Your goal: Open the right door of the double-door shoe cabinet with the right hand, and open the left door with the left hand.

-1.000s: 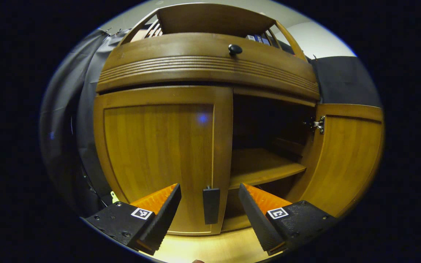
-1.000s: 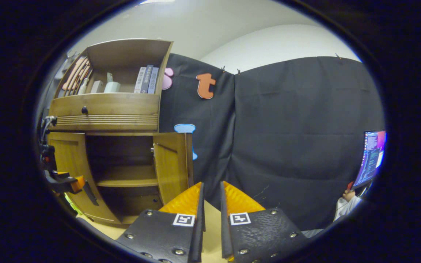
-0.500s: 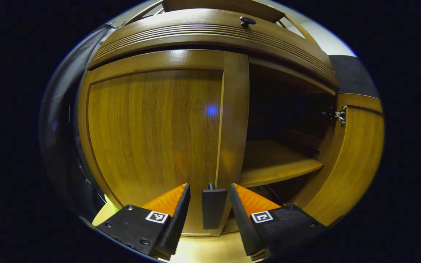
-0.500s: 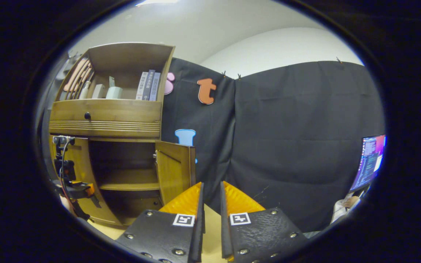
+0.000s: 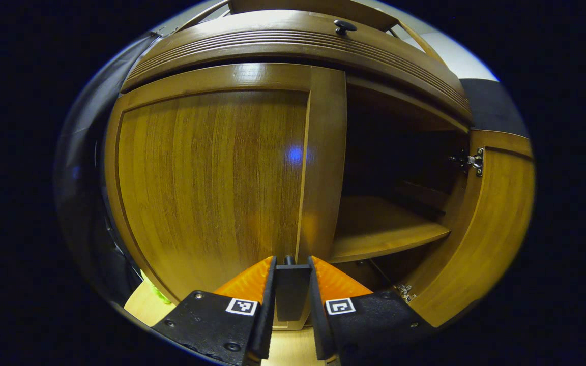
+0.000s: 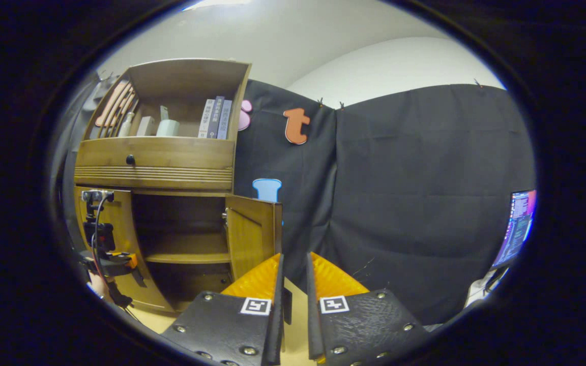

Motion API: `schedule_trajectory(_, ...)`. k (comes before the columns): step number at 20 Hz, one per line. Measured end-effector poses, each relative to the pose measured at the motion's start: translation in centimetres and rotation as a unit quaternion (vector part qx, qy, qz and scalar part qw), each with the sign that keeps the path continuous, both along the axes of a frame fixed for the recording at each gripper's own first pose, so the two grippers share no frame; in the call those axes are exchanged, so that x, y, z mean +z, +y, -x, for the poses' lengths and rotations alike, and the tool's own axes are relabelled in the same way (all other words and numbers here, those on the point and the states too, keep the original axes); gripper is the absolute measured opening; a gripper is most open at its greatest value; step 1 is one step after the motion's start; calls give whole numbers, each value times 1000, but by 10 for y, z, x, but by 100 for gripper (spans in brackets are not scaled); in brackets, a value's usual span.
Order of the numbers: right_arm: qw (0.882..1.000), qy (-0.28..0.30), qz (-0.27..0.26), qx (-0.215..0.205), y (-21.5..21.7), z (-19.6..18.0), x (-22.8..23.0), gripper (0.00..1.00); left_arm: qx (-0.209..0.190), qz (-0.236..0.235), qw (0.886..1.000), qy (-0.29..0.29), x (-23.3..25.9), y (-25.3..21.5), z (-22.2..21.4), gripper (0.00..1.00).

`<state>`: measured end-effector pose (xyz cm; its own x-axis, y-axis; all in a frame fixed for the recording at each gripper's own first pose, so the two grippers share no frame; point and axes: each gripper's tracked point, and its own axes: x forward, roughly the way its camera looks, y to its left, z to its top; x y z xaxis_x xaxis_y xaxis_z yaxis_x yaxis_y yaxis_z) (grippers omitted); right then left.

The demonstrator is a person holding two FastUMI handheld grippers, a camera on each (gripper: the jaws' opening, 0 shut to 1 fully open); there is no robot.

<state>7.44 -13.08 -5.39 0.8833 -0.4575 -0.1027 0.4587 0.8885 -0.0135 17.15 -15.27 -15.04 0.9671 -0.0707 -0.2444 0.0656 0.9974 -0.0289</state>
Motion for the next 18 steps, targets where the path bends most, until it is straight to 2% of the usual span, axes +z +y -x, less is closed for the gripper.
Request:
schedule_trajectory(5,1000,2,-4,16,1,1,-2,21,12,6,1000,-4,1,3,17,34)
schedule_trajectory(6,1000,2,-4,20,2,-1,-3,21,13,7,1000,-6,3,5,21,31)
schedule_trajectory(9,999,3,-2,41,6,-3,-2,21,19,15,1000,-11,5,8,37,34)
schedule_trajectory(10,999,3,-2,49,8,-6,-4,21,22,19,1000,-12,6,9,42,31)
schedule_trajectory(12,998,3,-1,66,14,-10,-3,21,26,22,999,-14,6,12,51,34)
schedule_trajectory(18,994,4,-2,109,32,-17,-5,21,39,30,999,-16,8,21,76,31)
